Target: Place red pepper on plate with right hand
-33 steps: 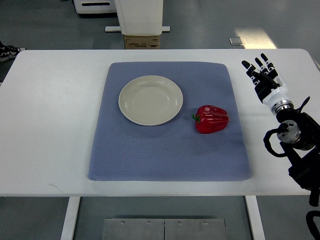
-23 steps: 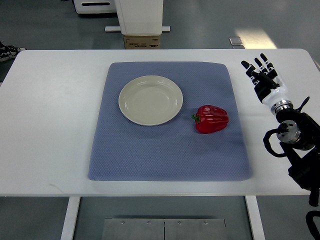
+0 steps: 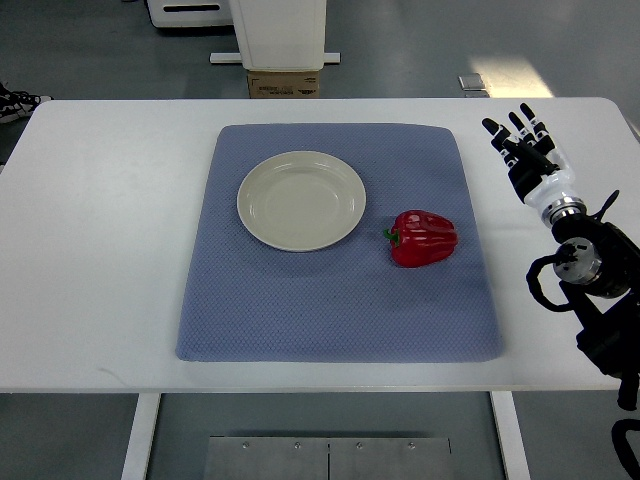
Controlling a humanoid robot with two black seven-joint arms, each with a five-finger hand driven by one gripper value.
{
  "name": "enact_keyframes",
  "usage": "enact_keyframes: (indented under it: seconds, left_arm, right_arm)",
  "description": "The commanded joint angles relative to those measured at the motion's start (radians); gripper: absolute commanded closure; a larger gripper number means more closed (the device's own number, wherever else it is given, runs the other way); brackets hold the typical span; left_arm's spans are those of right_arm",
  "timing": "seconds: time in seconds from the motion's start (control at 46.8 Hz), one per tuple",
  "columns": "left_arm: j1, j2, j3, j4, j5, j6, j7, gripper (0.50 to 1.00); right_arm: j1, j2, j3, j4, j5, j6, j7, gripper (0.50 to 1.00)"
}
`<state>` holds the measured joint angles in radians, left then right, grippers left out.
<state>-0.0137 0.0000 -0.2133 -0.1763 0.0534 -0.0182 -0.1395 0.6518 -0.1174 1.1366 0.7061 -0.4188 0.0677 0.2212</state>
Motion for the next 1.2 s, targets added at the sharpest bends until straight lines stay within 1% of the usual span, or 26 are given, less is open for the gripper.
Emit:
enact_keyframes:
  seconds: [0.0, 1.175]
  left_arm:
    - [0.0, 0.0, 0.0, 0.0, 0.0, 0.0, 0.0, 0.5]
    - [0.0, 0.0, 0.0, 0.0, 0.0, 0.0, 0.0, 0.5]
  right_arm:
    - [0.0, -0.002, 0.0, 0.001, 0.0, 0.001, 0.0, 0.5]
    - [0.012, -0.022, 0.0, 0.004, 0.0, 0.004, 0.0, 0.5]
